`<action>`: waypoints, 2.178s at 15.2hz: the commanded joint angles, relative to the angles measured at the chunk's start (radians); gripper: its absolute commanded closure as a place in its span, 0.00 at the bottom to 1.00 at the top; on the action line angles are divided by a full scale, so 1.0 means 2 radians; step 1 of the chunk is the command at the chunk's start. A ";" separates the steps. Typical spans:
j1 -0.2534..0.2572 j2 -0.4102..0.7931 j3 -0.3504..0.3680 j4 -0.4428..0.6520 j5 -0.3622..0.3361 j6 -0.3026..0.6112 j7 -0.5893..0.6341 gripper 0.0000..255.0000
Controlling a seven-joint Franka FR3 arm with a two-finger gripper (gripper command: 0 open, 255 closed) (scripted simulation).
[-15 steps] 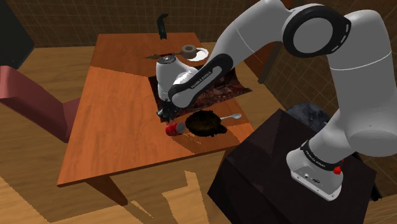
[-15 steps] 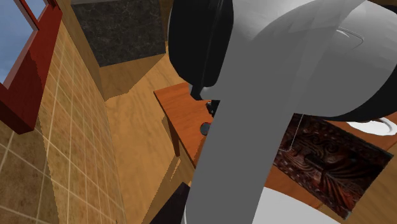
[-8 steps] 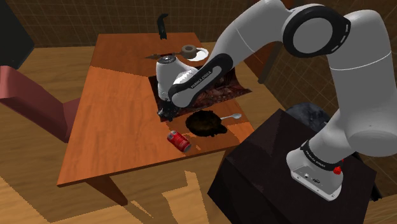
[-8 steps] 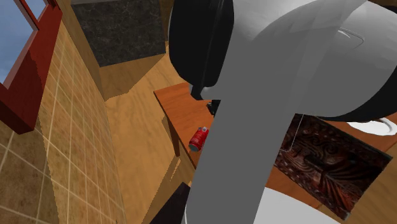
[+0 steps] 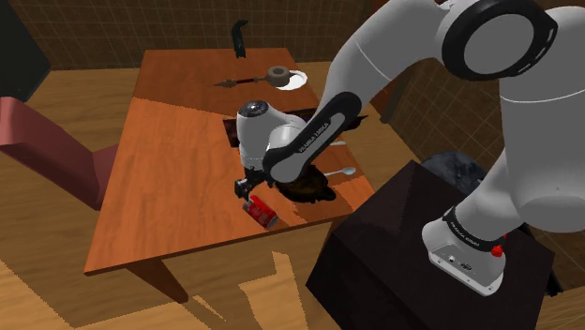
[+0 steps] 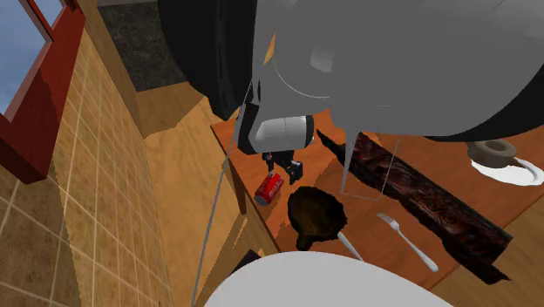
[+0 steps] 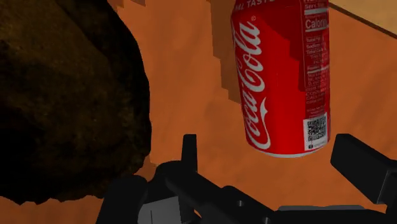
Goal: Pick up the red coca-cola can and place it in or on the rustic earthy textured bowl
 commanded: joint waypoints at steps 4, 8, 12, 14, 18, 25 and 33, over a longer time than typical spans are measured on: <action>0.021 -0.008 -0.007 -0.035 -0.006 0.023 0.037 0.00; 0.027 0.016 -0.014 -0.027 -0.013 0.040 0.042 0.00; 0.029 0.025 -0.017 -0.023 -0.015 0.046 0.044 0.00; 0.029 0.025 -0.017 -0.023 -0.015 0.046 0.044 0.00; 0.029 0.025 -0.017 -0.023 -0.015 0.046 0.043 1.00; 0.028 0.025 -0.017 -0.023 -0.015 0.046 0.043 1.00; 0.020 -0.012 -0.006 -0.037 -0.006 0.022 0.037 1.00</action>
